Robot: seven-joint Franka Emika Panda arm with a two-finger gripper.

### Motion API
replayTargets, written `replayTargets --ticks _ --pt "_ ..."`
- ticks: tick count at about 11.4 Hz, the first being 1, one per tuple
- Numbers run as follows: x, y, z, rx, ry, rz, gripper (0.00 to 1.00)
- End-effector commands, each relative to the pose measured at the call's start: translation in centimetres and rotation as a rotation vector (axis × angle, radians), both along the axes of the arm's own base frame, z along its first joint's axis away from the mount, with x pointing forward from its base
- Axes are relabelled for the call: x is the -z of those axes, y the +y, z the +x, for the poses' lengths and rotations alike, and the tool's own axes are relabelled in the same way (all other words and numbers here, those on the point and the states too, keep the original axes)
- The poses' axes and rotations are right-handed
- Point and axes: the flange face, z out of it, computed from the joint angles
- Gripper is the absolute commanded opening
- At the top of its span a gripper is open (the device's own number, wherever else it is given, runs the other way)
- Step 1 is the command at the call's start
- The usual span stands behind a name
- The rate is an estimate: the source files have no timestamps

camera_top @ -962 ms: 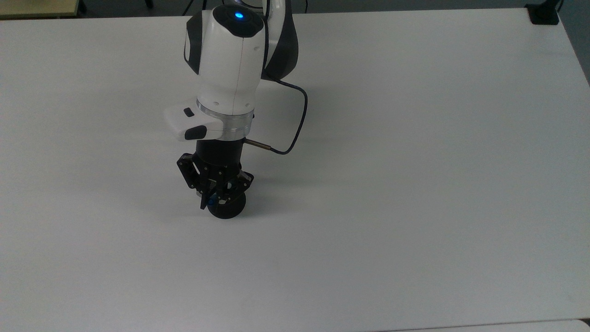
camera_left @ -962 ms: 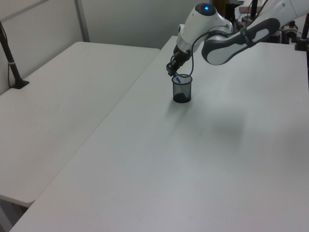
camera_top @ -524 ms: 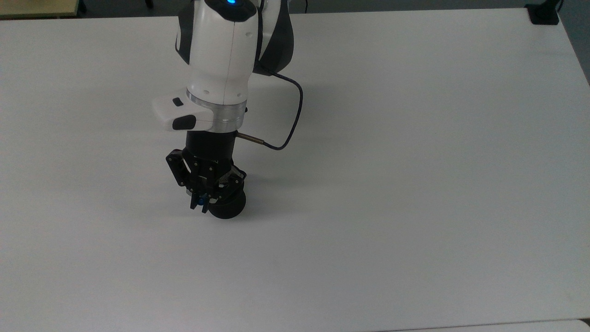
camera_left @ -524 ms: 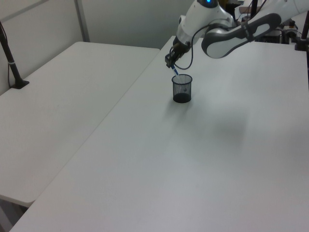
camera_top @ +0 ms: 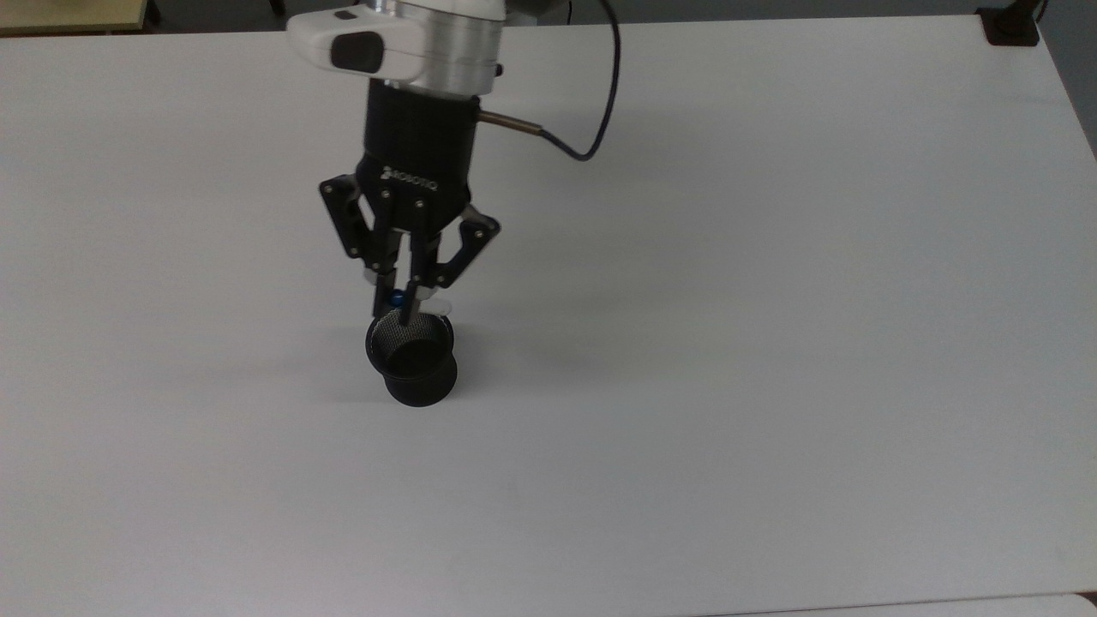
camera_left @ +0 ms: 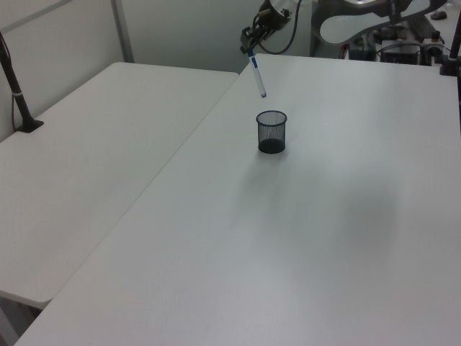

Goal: Remove the marker
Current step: 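Lift the marker straight up out of the cup, then carry the marker beside the cup and lower it to the table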

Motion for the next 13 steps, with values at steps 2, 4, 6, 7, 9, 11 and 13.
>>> replayTargets --ticks 2,4,6,7,9,11,13 --pt "2.2 8.7 -1.4 -0.038 0.175 0.022 0.16" --pt "5.2 11.3 -1.3 -0.065 0.231 0.030 0.17" --pt "9.1 13.3 -1.2 -0.089 0.289 0.018 0.17" --pt "11.0 14.2 -1.2 -0.100 0.322 0.007 0.17" --pt "14.4 15.5 -1.5 -0.117 0.374 -0.008 0.19" --pt "16.4 16.8 -1.7 -0.135 0.400 -0.019 0.21" --pt "18.1 17.2 -1.7 -0.138 0.424 -0.024 0.62"
